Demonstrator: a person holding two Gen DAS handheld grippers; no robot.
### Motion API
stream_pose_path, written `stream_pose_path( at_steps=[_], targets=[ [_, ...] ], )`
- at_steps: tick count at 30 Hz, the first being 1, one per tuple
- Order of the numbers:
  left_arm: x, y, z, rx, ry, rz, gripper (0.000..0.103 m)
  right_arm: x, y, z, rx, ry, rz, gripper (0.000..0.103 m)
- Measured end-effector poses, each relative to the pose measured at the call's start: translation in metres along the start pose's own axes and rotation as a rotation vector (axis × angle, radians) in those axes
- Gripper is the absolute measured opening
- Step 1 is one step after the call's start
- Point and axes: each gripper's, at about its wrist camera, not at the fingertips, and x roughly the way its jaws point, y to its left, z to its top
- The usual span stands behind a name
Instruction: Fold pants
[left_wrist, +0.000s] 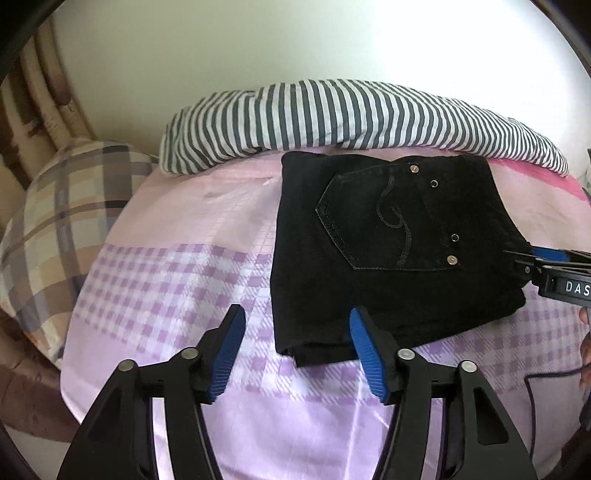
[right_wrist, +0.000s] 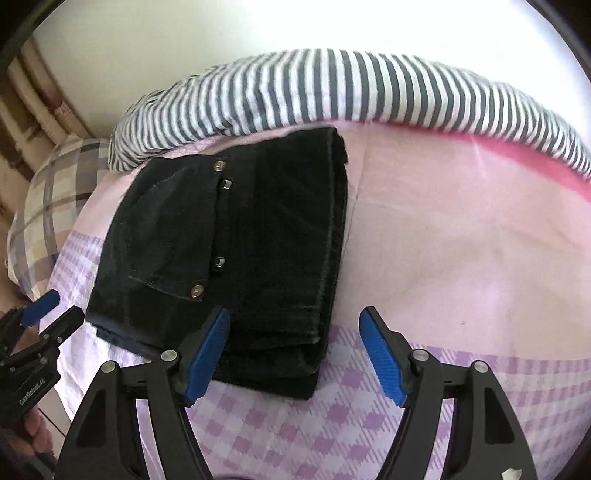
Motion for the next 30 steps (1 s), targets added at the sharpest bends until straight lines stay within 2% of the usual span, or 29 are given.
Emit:
stream_pose_path(
  at_steps=[1, 2, 5, 8, 17, 30],
  targets=[
    [-0.004, 0.001, -0.002, -0.007, -0.004, 0.002, 0.065, -0.006, 0.005, -0.002, -0.014, -0.011, 0.000, 0.073],
    [-0.009, 0.001, -0.003, -0.014, -0.009, 0.006, 0.070, -0.013, 0.011, -0.004, -0.037, -0.027, -0.008, 0.081],
    [-0.022, 0.005, -0.008, -0.042, -0.025, 0.018, 0.077, -0.034, 0.028, -0.011, -0.085, -0.087, -0.035, 0.090],
    [-0.032, 0.007, -0.015, -0.063, -0.032, 0.027, 0.081, -0.049, 0.037, -0.021, -0.085, -0.123, -0.044, 0.103],
    [-0.054, 0.016, -0.034, -0.132, -0.042, 0.040, 0.083, -0.076, 0.052, -0.046, -0.071, -0.160, -0.059, 0.103],
    [-0.079, 0.013, -0.042, -0.126, -0.093, 0.049, 0.083, -0.089, 0.060, -0.060, -0.084, -0.174, -0.073, 0.103]
  ],
)
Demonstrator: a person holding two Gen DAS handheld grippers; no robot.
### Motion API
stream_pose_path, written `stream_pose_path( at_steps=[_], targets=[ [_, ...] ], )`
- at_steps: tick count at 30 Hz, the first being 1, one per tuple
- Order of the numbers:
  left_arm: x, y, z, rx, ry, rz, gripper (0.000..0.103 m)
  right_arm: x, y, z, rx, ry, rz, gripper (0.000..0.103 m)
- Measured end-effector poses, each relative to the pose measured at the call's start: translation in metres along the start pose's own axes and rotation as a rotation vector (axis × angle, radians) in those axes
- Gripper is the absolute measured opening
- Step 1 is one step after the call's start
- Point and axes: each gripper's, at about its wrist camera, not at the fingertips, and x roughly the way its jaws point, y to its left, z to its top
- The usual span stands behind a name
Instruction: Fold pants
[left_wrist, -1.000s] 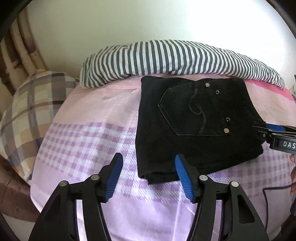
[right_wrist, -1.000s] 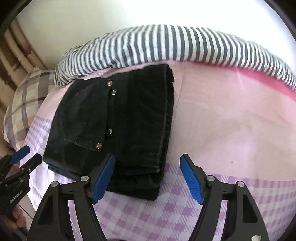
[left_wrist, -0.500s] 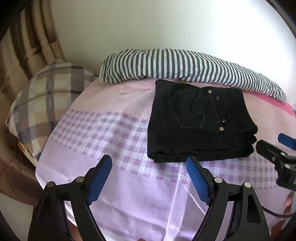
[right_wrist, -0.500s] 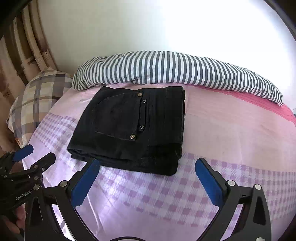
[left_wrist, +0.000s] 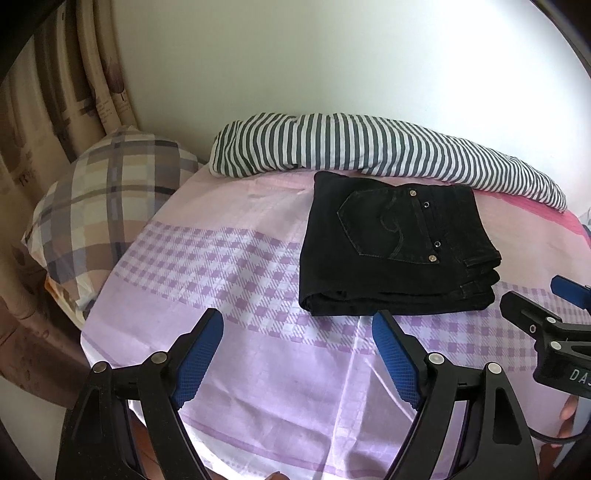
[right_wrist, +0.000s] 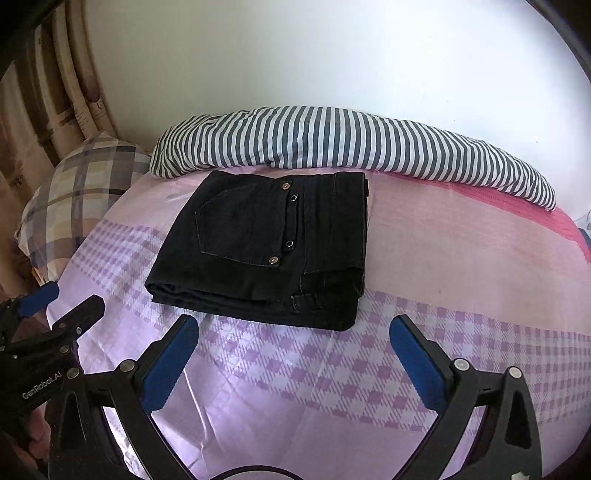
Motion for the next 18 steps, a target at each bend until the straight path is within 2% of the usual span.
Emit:
stream_pose_path(
  at_steps=[8, 18],
  targets=[
    [-0.0015, -0.0025, -0.0022, 0.001, 0.015, -0.023, 0.083, -0.0019, 0.0004, -0.0010, 0.002, 0.001, -0.016, 0.103],
    [-0.0045, -0.0077, -0.0019, 0.031, -0.017, 0.012, 0.083, 0.0013, -0.0006, -0.0034, 0.004, 0.018, -0.013, 0.103]
  ],
)
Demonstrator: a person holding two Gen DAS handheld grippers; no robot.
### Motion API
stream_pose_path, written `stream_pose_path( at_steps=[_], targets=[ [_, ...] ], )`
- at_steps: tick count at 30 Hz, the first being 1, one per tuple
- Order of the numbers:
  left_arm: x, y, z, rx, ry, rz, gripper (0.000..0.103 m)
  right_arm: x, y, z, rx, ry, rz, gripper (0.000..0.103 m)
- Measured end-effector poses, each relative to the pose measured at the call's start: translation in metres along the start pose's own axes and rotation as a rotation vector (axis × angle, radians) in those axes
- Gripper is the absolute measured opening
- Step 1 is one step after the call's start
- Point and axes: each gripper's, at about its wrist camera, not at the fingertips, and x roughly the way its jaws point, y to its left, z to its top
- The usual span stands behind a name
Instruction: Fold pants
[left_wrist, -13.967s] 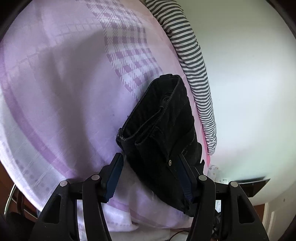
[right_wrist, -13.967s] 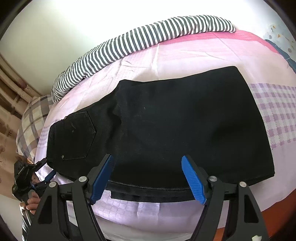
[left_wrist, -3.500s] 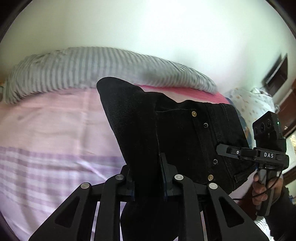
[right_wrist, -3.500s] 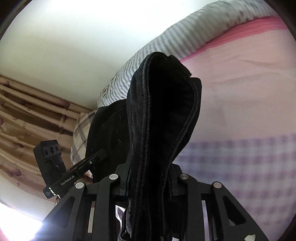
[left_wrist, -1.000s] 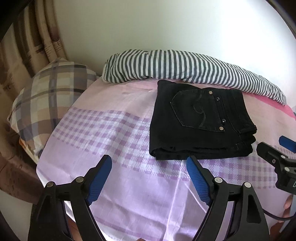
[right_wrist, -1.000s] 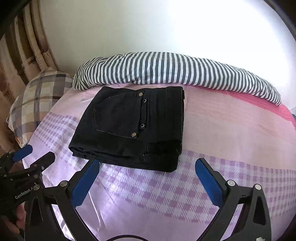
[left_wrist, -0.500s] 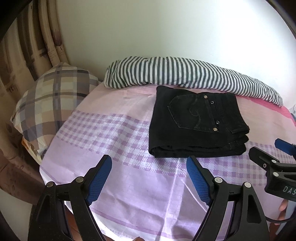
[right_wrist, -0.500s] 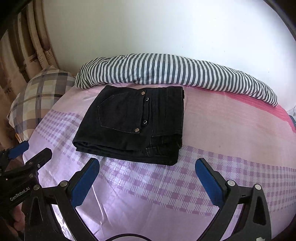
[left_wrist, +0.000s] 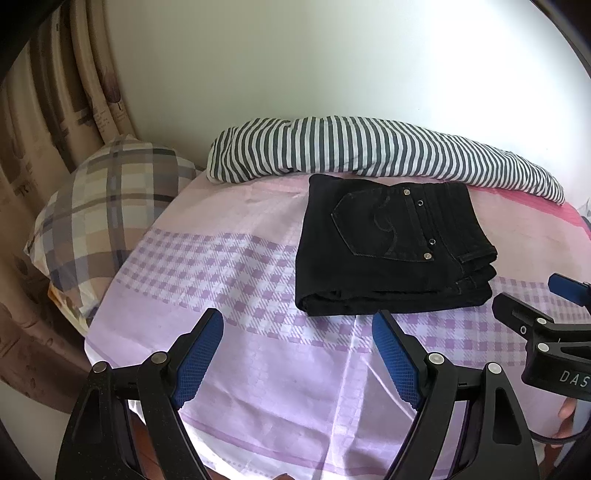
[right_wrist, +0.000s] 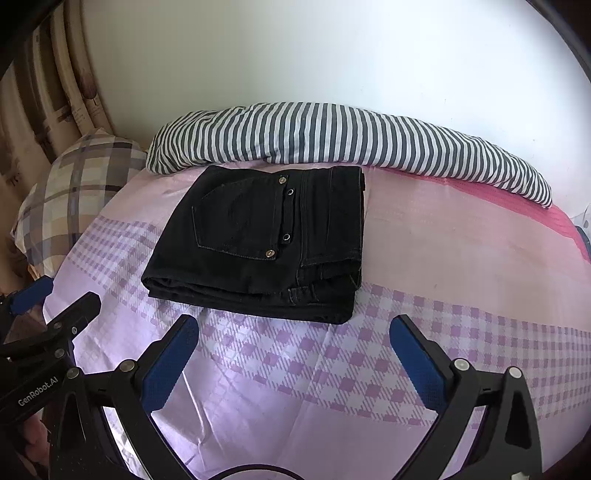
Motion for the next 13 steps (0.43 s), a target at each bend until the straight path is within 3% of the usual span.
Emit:
stream_pose_path(
  at_steps=[13],
  targets=[
    [0.0042, 0.0019, 0.0028, -0.004, 0.012, -0.006, 0.083, 0.0069, -0.0005, -0.0028, 0.011, 0.026, 0.006, 0.103]
  ],
)
